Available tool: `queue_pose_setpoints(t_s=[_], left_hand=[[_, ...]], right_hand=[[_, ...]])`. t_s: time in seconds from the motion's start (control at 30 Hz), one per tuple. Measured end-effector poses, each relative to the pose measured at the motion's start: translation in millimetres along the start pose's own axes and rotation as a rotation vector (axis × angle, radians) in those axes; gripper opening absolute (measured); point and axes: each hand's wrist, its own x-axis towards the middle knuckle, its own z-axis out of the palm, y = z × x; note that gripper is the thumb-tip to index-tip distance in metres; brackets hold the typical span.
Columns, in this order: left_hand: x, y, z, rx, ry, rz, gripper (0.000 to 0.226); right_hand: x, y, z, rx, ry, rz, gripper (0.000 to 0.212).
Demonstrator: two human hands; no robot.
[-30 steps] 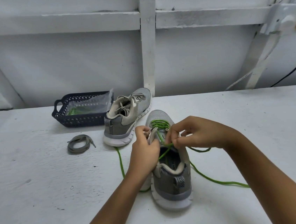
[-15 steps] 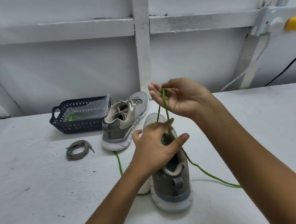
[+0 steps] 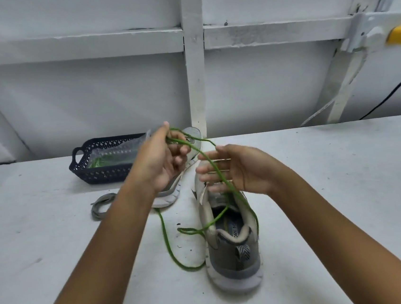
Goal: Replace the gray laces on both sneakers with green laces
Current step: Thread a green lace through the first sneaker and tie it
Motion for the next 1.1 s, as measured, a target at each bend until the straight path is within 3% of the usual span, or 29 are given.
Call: queue_pose_setpoints(t_s=[0.17,0.27,0.33,0.4,0.53,0.73,0.9,0.97,1.1], left_hand=[[22,18,-11,-0.135,0.080,-0.037,0.044],[32,9,-16,-0.011,0.122,-0.063,0.053],[33,-8,-14,0.176,0.055,-0.130,0.057],[27,-22,-9,0.288,-0.058,-0.174,0.047],[24,-30,0,0.273,-0.198,-0.110,0.022],[45,-7,-6,0.074,-0.023,-0.077,0.022],[59,7,-13,0.048,0.087,-0.029,0.023],[60,7,-12,0.132,0.102,-0.054,0.025],[45,-11,1,0.581,0.138,-0.111,0.045]], right_hand=[[-8,9,-3,-0.236,-0.069,-0.023,0.028],[-8,10,-7,-0.269,-0.021,-0.073,0.026],[-6,9,-8,-0.233,-0.002,-0.075,0.027],[-4,7,-6,-0.203,0.010,-0.064,0.028],[2,8,-3,-0.189,0.029,-0.043,0.029],[3,11,-6,-0.071,0.048,-0.042,0.028],[1,14,-12,0.014,0.027,-0.048,0.027],[0,14,-14,0.040,0.025,-0.065,0.029],[-5,12,-22,0.043,0.134,-0.213,0.022]])
